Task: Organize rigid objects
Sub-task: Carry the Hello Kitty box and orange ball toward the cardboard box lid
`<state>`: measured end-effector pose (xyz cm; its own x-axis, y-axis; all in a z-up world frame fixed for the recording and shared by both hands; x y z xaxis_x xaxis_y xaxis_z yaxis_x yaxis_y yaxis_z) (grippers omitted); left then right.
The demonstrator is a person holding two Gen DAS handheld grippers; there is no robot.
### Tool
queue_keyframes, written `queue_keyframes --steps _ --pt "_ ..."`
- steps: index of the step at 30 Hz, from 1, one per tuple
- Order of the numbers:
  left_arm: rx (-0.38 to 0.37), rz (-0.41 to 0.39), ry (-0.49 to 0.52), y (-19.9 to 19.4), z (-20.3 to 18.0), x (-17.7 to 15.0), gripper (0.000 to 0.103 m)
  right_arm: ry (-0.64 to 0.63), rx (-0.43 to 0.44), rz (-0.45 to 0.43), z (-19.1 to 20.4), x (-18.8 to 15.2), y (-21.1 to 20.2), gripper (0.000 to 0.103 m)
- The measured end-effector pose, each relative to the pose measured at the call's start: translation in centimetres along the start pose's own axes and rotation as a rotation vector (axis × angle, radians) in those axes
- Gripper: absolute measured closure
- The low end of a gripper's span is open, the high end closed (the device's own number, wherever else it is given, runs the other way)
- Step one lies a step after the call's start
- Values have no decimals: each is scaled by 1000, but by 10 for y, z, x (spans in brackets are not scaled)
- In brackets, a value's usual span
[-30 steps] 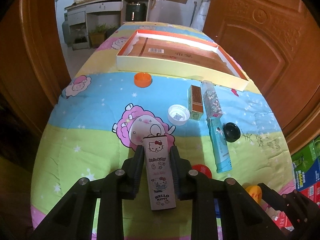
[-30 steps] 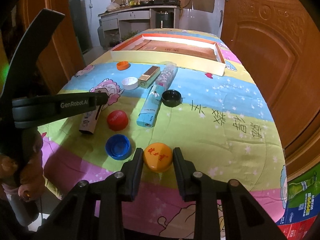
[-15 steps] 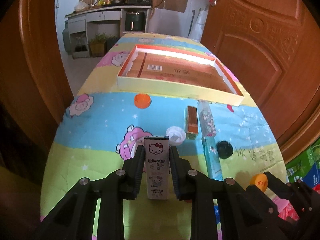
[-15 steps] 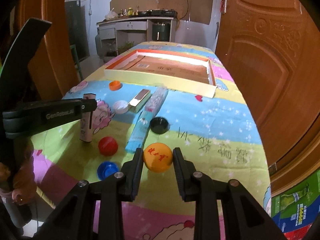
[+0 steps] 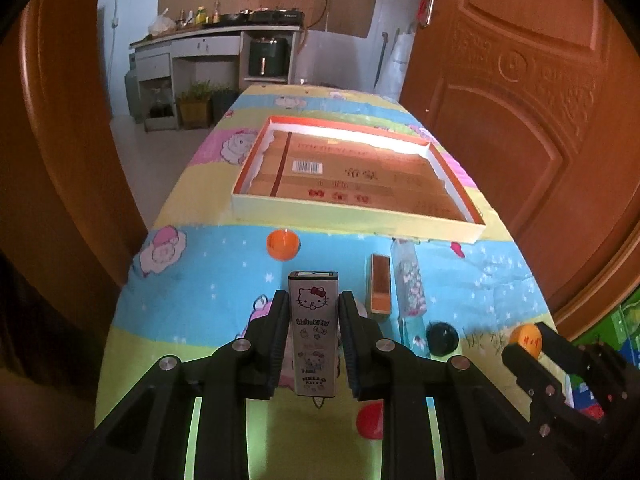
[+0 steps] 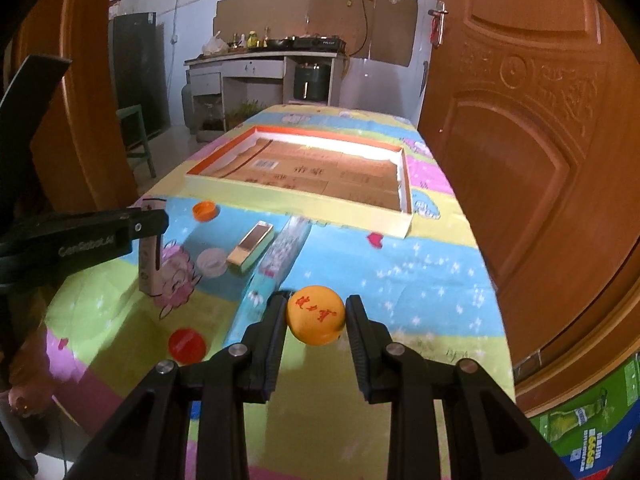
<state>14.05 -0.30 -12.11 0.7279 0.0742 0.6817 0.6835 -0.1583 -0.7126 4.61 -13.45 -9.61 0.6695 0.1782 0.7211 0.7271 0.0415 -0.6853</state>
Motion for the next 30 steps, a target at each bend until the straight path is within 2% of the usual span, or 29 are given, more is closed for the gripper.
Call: queue_keyframes --steps 13,30 --pt "13 -55 32 -1 -11 42 77 1 -7 -75 -21 49 15 73" --pt "27 -84 52 21 -20 95 77 1 -13 -123 -37 97 36 73"
Point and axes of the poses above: each gripper's, at about its wrist camera, not at the fingertips, and y roughly the way its jaws point, z to its left, x to its top, the point moved 7 cm from there along y, roughly the way its jaws point, and after that the axes turned 3 degrees about -x, right-handed, at the moved point
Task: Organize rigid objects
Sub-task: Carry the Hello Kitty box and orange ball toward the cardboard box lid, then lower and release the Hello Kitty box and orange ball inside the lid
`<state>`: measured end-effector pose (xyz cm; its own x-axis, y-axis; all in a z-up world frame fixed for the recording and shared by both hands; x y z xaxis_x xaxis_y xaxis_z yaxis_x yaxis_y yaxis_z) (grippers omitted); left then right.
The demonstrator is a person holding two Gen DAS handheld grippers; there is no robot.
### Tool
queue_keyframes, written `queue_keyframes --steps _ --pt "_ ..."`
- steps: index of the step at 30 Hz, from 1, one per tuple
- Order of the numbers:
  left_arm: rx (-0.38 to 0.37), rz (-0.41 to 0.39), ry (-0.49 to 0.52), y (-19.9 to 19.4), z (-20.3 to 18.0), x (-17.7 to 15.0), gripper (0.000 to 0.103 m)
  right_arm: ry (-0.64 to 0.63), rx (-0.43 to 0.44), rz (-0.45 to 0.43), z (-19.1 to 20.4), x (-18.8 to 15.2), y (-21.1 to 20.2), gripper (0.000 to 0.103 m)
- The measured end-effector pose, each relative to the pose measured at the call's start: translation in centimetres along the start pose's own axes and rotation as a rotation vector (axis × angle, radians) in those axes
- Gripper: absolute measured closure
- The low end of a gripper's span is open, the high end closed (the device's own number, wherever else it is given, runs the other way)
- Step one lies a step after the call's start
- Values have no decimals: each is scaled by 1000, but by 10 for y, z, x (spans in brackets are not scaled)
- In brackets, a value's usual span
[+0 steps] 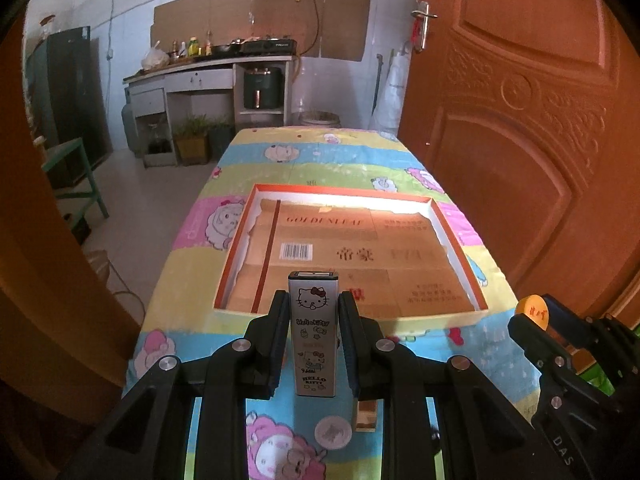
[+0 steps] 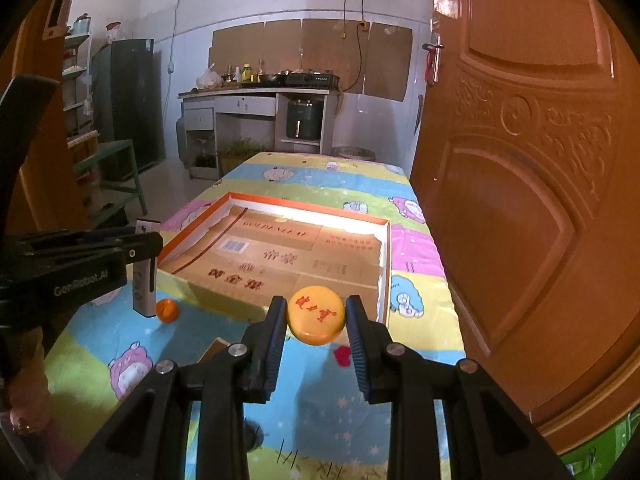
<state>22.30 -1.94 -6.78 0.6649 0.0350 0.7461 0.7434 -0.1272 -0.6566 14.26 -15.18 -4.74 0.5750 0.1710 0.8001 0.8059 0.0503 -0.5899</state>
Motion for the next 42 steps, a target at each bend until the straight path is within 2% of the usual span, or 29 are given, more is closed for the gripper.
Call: queue_keyframes --steps 6,13,29,33,42 --pt "6 -5 24 14 -3 21 77 16 18 6 -8 18 15 73" --pt "-11 30 18 41 0 44 77 1 34 36 -15 40 45 73" --pt "-49 190 -27 126 9 90 78 27 104 179 -35 77 139 73" --pt "-29 233 -15 155 10 101 77 29 114 217 -34 82 163 73" --pt "-25 339 -18 214 17 102 77 46 129 322 -36 78 217 73"
Point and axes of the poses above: each gripper's, at about its wrist camera, not at the fingertips, and y roughly the way its jaws point, z to its left, x to its top, the point moved 7 cm from there along y, roughly the way its jaws point, and after that the axes turned 3 degrees about -x, right-handed, at the moved point
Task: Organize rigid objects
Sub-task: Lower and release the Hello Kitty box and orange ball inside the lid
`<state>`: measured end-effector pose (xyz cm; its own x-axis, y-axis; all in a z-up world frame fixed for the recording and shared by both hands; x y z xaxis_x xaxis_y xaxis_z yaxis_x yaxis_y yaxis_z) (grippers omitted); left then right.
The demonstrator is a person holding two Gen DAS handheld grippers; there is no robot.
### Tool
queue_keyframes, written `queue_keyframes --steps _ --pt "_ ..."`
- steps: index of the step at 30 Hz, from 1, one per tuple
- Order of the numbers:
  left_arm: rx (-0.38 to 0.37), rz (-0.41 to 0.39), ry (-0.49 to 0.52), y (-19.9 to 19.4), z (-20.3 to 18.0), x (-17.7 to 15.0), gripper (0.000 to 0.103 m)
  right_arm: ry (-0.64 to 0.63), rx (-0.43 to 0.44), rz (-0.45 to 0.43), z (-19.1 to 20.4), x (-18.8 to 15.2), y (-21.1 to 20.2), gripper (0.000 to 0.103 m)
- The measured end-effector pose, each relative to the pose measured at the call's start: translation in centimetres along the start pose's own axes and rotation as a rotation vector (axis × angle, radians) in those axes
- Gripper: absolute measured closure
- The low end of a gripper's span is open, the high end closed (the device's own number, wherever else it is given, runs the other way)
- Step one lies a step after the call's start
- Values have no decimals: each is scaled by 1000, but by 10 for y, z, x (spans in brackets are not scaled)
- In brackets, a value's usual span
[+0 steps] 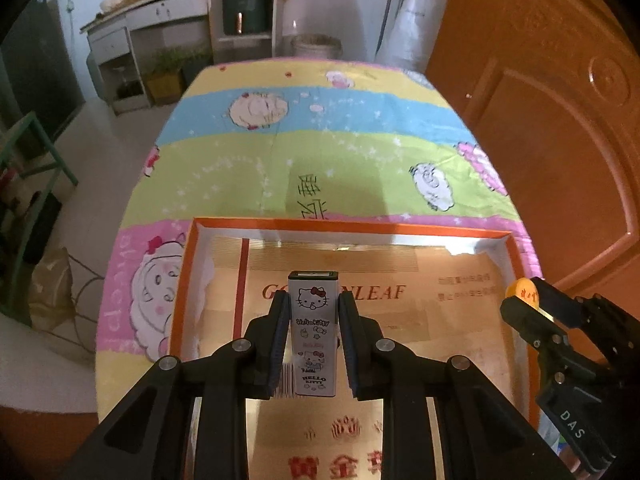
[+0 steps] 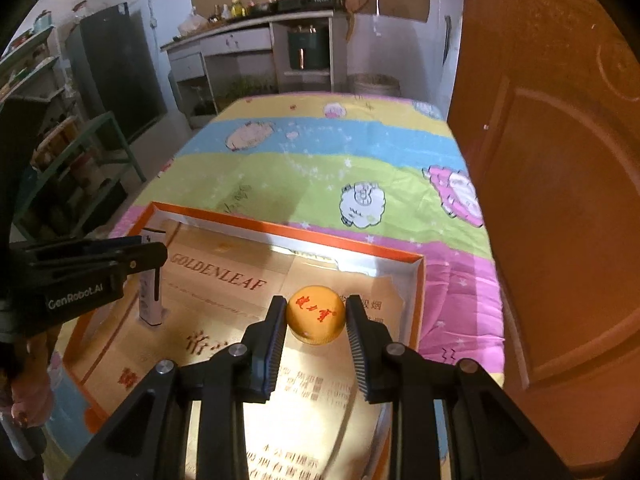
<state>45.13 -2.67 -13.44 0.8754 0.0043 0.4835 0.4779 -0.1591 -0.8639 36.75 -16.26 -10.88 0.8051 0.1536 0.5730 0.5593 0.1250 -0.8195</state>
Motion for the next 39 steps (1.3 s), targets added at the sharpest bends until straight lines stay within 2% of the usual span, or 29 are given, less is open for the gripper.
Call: queue_keyframes --steps 6,19,30,32,33,35,37,39 --pt "7 32 -9 21 4 2 78 15 10 57 -1 -3 25 73" --pt "6 72 4 49 9 -7 78 34 -16 114 -3 -11 56 72" --pt "18 22 74 51 5 -9 75 33 -33 117 -3 -12 60 71" --pt "0 6 101 51 3 -10 71 43 -17 114 -3 -13 60 64" --pt "-12 1 113 51 2 -11 65 50 -9 112 -3 -14 59 55" --pt "-31 9 149 51 -3 -13 53 64 4 105 -4 -15 56 46" --pt "-2 35 145 53 -2 -17 36 70 -3 85 -6 -16 50 46" --pt "21 41 113 52 1 -18 34 66 -21 66 -6 -15 44 46"
Point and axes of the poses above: each gripper's, at about its wrist camera, not at the fingertips, and y roughly the way its jaws point, z to its left, x to its top, the point moved 7 cm from there along y, roughly the way its jaws point, and after that the axes turned 3 degrees about -x, right-handed, at the moved point
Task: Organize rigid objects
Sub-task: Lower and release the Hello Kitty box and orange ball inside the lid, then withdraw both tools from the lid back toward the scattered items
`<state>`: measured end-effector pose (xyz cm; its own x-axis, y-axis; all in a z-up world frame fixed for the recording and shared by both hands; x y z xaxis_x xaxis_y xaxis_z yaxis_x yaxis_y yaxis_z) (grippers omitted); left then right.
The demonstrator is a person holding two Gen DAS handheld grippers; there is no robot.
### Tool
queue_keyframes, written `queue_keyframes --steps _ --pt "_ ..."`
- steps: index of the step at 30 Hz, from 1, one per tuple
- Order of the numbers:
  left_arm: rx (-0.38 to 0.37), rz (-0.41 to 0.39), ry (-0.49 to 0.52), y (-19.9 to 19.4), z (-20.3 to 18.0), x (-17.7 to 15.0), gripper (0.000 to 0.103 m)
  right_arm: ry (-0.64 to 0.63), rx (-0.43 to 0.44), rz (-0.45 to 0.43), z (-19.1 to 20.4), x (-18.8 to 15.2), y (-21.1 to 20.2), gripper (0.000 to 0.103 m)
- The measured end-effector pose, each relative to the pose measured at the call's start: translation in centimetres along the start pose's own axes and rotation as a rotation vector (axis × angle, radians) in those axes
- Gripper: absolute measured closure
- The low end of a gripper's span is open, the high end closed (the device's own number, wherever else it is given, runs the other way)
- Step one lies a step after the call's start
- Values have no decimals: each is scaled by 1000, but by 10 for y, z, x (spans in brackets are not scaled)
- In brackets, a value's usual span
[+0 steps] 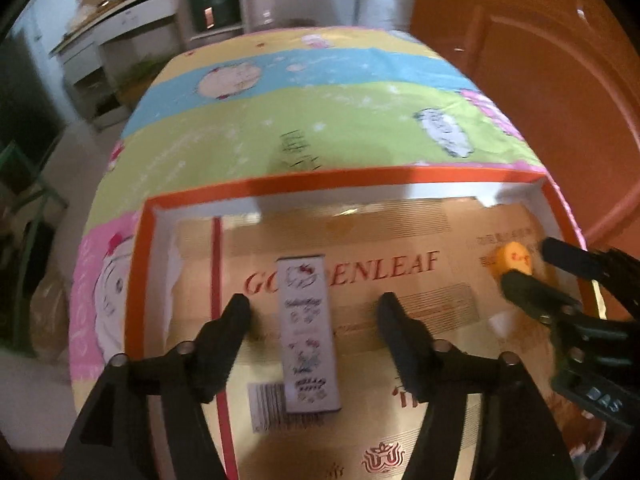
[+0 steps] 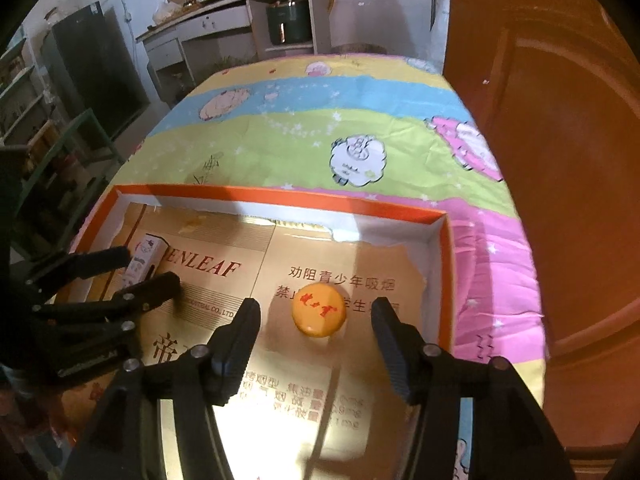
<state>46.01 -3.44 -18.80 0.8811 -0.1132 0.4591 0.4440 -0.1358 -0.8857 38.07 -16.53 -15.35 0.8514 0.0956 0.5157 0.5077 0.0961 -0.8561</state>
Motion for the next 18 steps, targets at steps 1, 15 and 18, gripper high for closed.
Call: queue_keyframes --steps 1,15,18 --pt "4 -6 -8 0 1 0 34 -4 -14 -16 0 0 -6 46" --pt "-39 -115 -63 -40 4 -11 43 13 -57 -156 4 -19 -77 46" --pt "-73 -161 -62 -65 -1 -15 43 10 -57 -175 9 -27 -92 46"
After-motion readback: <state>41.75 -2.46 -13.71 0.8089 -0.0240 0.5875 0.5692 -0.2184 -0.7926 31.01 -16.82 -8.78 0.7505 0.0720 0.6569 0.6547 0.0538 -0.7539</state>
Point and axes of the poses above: each gripper's, at about its wrist camera, not at the fingertips, and y roughly the way its jaws point, z to its left, x to its top, the point moved 7 cm from there along y, roughly the way its jaws point, and after that the axes turned 3 degrees about -x, right-handed, at the moved point
